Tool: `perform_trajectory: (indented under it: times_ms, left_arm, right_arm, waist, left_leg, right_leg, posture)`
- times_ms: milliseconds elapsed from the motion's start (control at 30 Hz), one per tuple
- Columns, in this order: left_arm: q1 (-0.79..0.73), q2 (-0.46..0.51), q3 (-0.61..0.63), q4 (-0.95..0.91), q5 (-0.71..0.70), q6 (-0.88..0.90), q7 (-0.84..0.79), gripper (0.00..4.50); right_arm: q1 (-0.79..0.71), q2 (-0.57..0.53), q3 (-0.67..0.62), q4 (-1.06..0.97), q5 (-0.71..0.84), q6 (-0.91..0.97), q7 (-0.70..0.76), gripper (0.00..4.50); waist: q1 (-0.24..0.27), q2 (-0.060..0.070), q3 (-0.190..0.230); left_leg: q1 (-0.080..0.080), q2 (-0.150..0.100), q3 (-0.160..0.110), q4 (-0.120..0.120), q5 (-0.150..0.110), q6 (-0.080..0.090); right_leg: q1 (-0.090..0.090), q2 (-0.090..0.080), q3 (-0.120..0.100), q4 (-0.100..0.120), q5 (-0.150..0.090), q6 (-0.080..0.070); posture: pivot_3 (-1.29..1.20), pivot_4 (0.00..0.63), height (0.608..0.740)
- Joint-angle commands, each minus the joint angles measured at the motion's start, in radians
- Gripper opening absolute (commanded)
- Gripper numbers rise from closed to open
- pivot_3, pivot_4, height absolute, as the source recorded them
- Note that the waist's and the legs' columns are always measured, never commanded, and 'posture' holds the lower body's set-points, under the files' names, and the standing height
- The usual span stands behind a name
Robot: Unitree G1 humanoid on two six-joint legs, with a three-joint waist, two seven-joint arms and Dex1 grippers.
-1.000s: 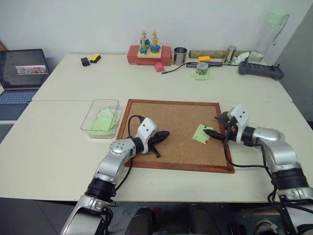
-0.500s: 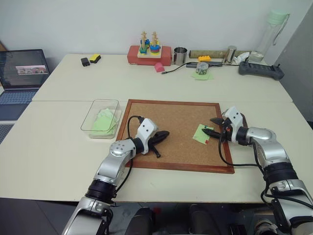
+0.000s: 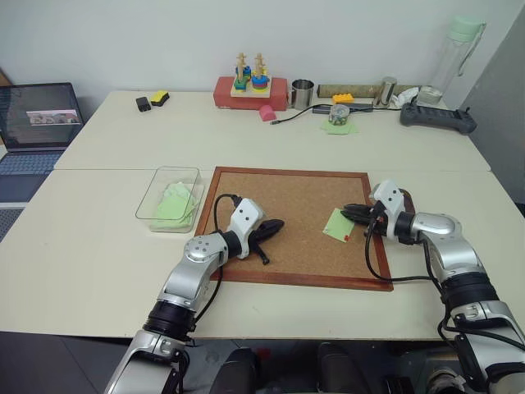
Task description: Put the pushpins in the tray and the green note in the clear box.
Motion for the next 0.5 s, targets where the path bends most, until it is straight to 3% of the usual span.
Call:
perform_trajectory:
  times_ms: [33,500]
  left_arm:
    - [0.025,-0.006,-0.028,0.033,0.023,0.035,-0.002,0.0]
    - [0.017,-0.012,-0.036,0.086,0.062,0.054,0.028,0.0]
  right_arm:
    - [0.001,-0.013,-0.011,-0.058,0.014,-0.018,0.026,0.01]
    - [0.009,-0.016,-0.041,-0.16,0.043,0.013,0.014,0.01]
  waist:
    - [0.0,0.0,0.0]
    - [0.0,0.004,-0.004]
  left_leg:
    - [0.0,0.0,0.0,0.0,0.0,0.0]
    - [0.003,0.0,0.0,0.0,0.0,0.0]
  right_leg:
    - [0.0,0.0,0.0,0.0,0.0,0.0]
    - [0.002,0.0,0.0,0.0,0.0,0.0]
  posture:
    - [0.0,0.15,0.74]
    - [0.0,0.15,0.74]
